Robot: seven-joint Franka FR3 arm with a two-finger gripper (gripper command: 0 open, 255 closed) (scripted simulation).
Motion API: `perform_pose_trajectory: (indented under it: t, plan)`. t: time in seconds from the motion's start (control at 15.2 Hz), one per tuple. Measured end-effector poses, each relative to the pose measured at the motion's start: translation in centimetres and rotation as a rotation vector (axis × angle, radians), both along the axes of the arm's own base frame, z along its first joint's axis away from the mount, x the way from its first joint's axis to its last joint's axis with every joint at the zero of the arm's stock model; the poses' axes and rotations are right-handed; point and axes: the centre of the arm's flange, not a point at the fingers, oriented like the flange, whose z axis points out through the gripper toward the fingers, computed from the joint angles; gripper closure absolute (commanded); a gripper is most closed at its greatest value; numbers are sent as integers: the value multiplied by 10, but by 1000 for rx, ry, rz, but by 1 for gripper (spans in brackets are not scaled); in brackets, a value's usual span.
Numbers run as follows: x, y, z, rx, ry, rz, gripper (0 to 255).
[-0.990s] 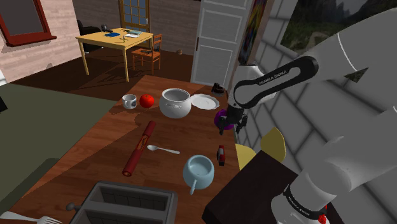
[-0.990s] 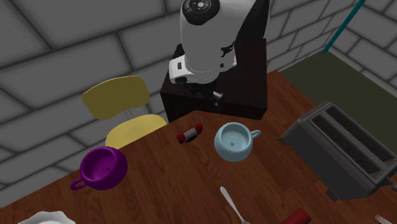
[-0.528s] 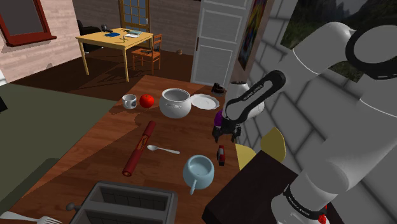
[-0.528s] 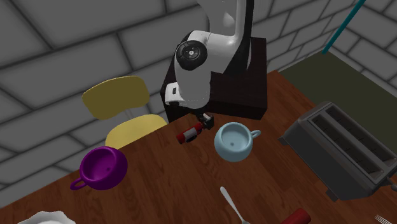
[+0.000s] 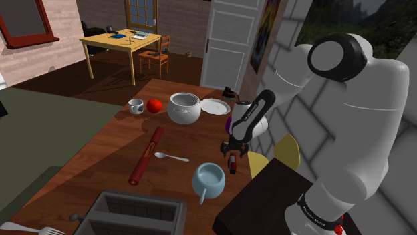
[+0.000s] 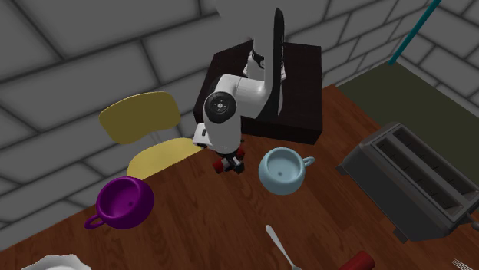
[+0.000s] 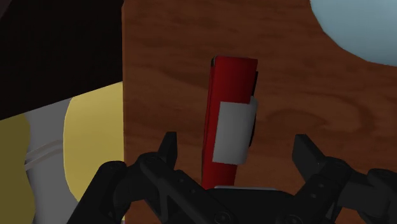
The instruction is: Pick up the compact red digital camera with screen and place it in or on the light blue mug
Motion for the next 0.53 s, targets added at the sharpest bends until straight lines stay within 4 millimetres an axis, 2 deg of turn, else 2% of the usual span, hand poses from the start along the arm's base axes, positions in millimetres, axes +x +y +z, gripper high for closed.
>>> perform_pose_trajectory:
  t: [0.53]
  plan:
    - [-4,-4,-44,-3,1,-12,0]
